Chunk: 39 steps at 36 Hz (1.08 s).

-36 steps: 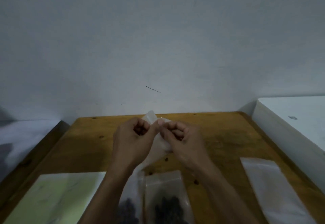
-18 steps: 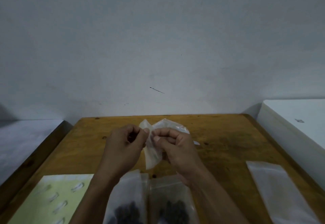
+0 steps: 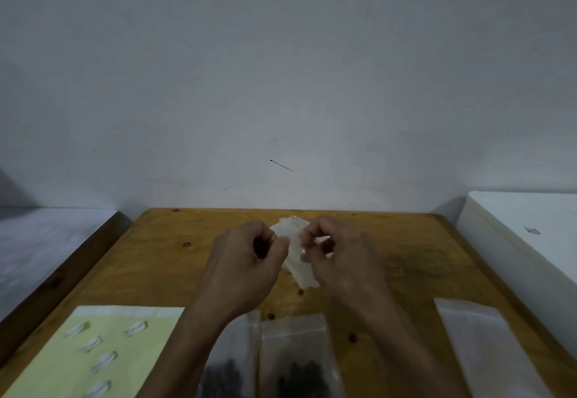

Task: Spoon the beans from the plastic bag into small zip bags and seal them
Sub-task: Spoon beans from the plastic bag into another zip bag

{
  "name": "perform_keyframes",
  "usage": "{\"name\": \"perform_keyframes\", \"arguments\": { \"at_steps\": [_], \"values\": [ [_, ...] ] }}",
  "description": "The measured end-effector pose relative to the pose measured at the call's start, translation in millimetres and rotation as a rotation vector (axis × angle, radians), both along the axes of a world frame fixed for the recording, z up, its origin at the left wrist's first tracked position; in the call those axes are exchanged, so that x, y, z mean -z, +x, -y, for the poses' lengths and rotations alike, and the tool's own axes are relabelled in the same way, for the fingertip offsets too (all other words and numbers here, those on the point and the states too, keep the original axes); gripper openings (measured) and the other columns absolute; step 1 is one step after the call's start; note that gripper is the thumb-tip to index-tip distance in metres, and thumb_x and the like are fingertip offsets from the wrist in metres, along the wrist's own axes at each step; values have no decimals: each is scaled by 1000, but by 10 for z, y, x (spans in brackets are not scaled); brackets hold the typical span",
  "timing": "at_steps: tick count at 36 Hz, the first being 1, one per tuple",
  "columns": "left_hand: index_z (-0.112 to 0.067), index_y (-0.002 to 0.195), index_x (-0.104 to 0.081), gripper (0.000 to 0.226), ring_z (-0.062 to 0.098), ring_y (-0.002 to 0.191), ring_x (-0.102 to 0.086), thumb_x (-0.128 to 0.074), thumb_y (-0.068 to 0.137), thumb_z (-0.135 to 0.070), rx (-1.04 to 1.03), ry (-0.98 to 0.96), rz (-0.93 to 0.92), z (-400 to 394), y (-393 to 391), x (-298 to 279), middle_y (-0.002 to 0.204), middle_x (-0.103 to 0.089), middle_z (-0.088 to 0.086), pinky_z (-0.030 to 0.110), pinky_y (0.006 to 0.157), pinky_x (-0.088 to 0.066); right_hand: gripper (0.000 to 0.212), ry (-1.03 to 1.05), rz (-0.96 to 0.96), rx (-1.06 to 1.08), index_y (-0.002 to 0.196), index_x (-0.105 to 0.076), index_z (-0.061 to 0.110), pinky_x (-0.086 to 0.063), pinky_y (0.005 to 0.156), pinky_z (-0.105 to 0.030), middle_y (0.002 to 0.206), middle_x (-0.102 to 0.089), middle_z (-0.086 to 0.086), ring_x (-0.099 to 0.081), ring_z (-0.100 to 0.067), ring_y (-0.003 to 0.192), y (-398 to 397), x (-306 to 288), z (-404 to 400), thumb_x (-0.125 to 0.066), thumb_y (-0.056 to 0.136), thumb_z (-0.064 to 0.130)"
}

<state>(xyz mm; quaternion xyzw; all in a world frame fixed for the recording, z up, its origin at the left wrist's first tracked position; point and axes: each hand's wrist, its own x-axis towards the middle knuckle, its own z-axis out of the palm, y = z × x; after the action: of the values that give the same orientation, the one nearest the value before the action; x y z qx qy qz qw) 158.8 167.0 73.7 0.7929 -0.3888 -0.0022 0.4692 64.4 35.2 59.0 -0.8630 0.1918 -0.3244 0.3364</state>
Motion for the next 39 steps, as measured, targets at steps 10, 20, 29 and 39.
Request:
{"name": "perform_keyframes", "arguments": {
  "at_steps": [10,20,29,39],
  "values": [
    [-41,148,-15,118,-12,124,-17,-64,51,-84,217,290,387,-22,122,99,150,-30,-18,28,116,-23,23,591,124,-284,86,-81,35,-62,67,-38,91,-79,2,-75,-21,86,-40,-32,43,-74,88,13],
    [-39,143,-28,91,4,116,-31,-73,69,-66,88,481,477,36,124,153,137,-37,-17,29,111,-29,28,23,-204,-44,105,-74,25,-47,73,-9,108,-60,16,-55,1,92,-33,-15,80,-80,80,13],
    [-39,148,-21,104,7,116,-31,-73,64,-72,147,531,469,49,144,169,134,-34,-16,29,107,-31,41,168,-196,-293,110,-75,36,-54,69,-14,94,-74,23,-66,7,90,-95,-28,190,-87,72,26],
    [-39,149,-16,103,10,123,-35,-61,67,-80,137,541,530,65,188,216,141,-35,-14,32,110,-32,47,-112,-331,-180,123,-66,43,-53,74,-23,112,-71,22,-58,7,83,-79,-87,174,-80,77,37]
  ]
}}
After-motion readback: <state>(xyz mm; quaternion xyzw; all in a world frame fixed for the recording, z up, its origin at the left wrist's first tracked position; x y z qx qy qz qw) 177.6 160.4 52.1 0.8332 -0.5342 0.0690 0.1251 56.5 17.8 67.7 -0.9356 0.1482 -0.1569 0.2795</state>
